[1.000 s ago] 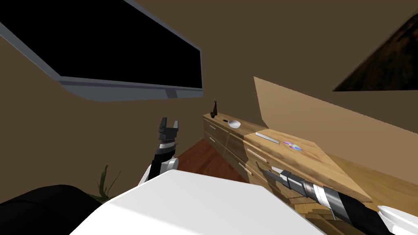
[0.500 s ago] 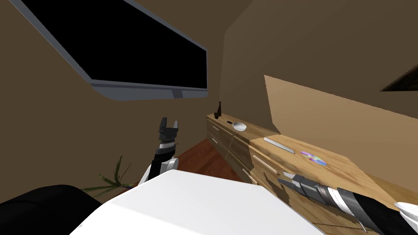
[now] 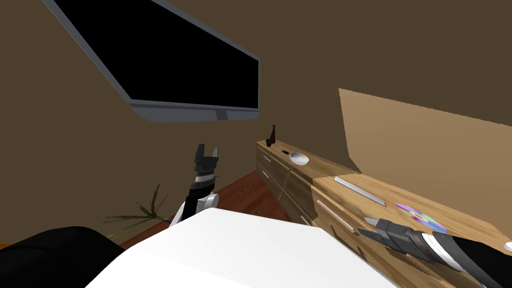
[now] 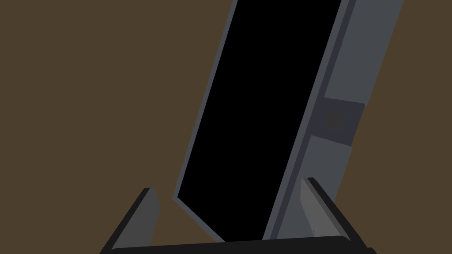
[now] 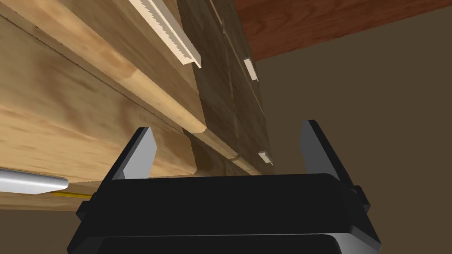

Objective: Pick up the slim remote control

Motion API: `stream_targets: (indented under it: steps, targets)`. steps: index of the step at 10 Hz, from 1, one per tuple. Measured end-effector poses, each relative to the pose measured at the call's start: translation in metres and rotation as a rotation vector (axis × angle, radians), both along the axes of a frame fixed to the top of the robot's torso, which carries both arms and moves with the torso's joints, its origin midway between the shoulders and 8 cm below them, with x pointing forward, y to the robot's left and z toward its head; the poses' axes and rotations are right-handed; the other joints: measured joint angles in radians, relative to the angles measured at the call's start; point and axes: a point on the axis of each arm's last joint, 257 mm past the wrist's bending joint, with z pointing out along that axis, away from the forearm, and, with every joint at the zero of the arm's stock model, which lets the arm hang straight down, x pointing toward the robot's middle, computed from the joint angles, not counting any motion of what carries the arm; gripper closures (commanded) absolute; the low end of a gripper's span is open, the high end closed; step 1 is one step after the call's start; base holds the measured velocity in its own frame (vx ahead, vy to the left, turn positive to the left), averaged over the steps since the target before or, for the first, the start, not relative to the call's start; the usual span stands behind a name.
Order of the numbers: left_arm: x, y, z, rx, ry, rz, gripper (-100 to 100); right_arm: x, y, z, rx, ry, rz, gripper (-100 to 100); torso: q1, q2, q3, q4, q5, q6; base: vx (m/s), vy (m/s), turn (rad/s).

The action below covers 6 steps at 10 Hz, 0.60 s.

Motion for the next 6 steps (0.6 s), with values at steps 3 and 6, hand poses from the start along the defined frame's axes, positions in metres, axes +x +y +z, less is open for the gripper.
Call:
stream_targets:
  steps: [3, 6]
  targets:
    - [0.000, 0.000, 0.000, 0.000, 0.000, 0.000, 0, -0.016, -0.033, 0.002, -0.102, 0.077, 0.021, -100, -0.002, -0.002, -0.001, 0.000, 0.000, -0.001, 0.097, -0.106, 0.222]
    - [0.000, 0.000, 0.000, 0.000, 0.000, 0.000, 0, -0.033, -0.063, 0.009, -0.172, 0.144, 0.025, -100, 0.000, -0.001, -0.001, 0.000, 0.000, 0.001, 0.074, -0.085, 0.083]
